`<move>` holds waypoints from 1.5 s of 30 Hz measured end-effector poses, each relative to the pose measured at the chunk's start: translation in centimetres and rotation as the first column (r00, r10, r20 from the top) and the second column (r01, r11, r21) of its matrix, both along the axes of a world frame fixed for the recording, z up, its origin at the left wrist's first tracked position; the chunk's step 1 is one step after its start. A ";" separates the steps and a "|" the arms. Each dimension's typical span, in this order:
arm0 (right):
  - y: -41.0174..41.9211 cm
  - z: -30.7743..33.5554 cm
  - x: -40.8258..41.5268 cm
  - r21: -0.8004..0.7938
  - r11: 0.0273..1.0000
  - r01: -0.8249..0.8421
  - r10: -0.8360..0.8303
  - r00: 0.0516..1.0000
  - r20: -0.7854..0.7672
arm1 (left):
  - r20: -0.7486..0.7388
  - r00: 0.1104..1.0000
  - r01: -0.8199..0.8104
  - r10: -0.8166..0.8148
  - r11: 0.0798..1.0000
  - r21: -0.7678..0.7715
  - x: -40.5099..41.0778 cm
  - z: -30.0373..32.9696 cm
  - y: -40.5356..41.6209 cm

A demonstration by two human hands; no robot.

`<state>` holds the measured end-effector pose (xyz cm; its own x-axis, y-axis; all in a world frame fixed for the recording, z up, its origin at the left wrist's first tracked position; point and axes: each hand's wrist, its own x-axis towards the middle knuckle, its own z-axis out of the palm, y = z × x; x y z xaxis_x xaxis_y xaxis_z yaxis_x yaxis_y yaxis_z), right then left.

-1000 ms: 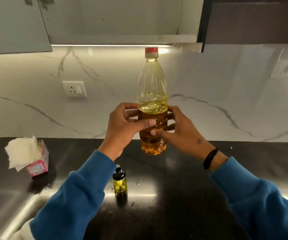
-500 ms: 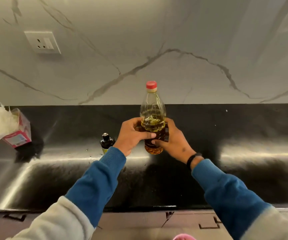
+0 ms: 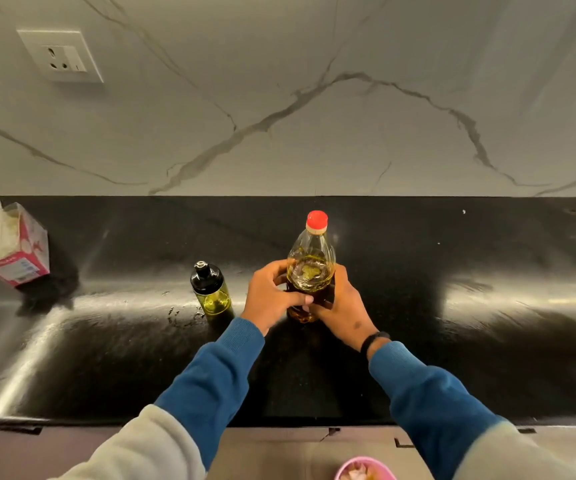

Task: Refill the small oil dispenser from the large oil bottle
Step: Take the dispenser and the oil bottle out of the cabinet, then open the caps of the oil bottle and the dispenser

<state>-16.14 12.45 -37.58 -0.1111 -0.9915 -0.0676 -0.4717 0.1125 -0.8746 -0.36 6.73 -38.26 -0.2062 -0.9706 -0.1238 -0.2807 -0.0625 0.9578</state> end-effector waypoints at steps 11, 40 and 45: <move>-1.4 6.3 -3.6 0.250 0.962 -0.114 0.209 0.895 -0.394 | 0.036 0.997 0.075 -0.073 0.996 -0.050 1.1 2.5 0.8; -5.9 19.1 0.9 0.096 0.969 -0.228 0.216 0.588 -0.780 | -0.049 0.998 0.004 -0.033 0.872 -0.490 -1.9 7.1 -2.2; -6.2 19.7 -0.3 0.129 0.920 -0.369 0.335 0.575 -0.746 | -0.030 0.999 0.026 -0.045 0.878 -0.478 -1.8 7.4 -2.2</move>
<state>-16.43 6.28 -17.89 0.2531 -0.9633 -0.0891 -0.9513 -0.2310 -0.2043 -2.13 4.54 -30.86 -0.2367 -0.9017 0.3618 -0.2360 0.4146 0.8789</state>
